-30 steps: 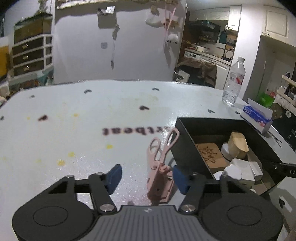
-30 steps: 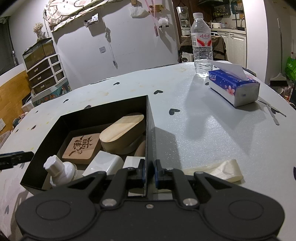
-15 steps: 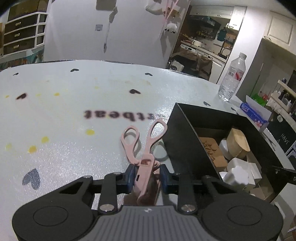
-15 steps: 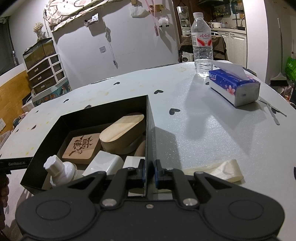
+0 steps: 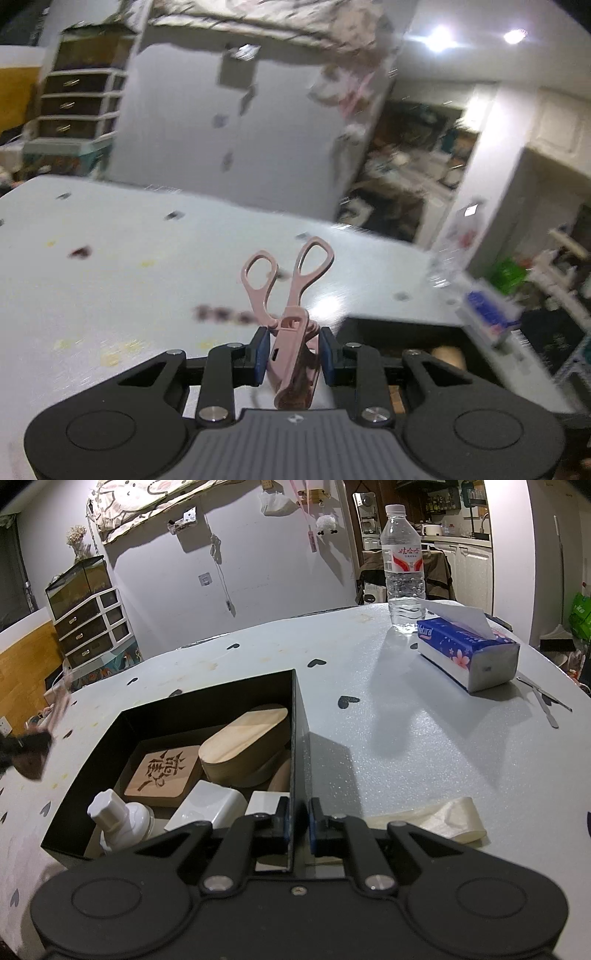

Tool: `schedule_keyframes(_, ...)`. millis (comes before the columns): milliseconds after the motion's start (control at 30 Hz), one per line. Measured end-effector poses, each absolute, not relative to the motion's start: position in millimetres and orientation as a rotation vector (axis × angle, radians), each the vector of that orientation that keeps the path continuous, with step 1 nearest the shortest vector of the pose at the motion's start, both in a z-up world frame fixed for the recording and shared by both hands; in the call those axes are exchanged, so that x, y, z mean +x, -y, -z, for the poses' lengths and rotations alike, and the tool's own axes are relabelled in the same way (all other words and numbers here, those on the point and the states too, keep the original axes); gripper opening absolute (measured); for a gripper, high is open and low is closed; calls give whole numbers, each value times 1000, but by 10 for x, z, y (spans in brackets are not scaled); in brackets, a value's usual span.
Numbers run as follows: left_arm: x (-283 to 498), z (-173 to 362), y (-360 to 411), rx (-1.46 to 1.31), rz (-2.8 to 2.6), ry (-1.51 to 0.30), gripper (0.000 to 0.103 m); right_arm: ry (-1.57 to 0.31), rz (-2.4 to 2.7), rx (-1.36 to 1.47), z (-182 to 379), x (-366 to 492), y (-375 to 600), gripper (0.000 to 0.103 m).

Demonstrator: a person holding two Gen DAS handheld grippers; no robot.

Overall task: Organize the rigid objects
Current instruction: 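Lift the pink scissors with the left gripper and lower them into the box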

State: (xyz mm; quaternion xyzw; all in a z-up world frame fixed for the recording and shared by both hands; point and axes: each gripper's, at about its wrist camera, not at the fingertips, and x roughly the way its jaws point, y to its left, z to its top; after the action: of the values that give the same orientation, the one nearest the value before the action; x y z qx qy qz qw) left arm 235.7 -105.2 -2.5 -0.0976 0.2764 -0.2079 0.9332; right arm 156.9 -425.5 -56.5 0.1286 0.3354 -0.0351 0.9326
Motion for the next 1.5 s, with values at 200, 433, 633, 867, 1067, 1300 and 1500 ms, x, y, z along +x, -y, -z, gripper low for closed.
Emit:
schedule_keyframes(200,2217,-105,1600,-127,633,-566,29,-685,67,266,570,1565,4249,10)
schedule_keyframes(433,2332,16,2146,-177,690,-727,29,-682,61,272,580,1564,4267,11)
schedule_keyframes(633,2419,51,2234,-287,570,-834,30,-680,50,278,584,1562,4279,12)
schedule_keyframes(867,2484,10,2257,-282,457,-902,30,-674,39,285,592,1548,4302,12)
schedule_keyframes(1067,2543,23,2331,-309,378,-957,34,-671,27,290,595,1544,4312,13)
schedule_keyframes(1300,2488,-17,2444,-294,389,-925,87,-668,20,294,598,1541,4331,13)
schedule_keyframes(1500,2437,-15,2477,-241,400,-924,98,-666,19,298,596,1531,4333,14)
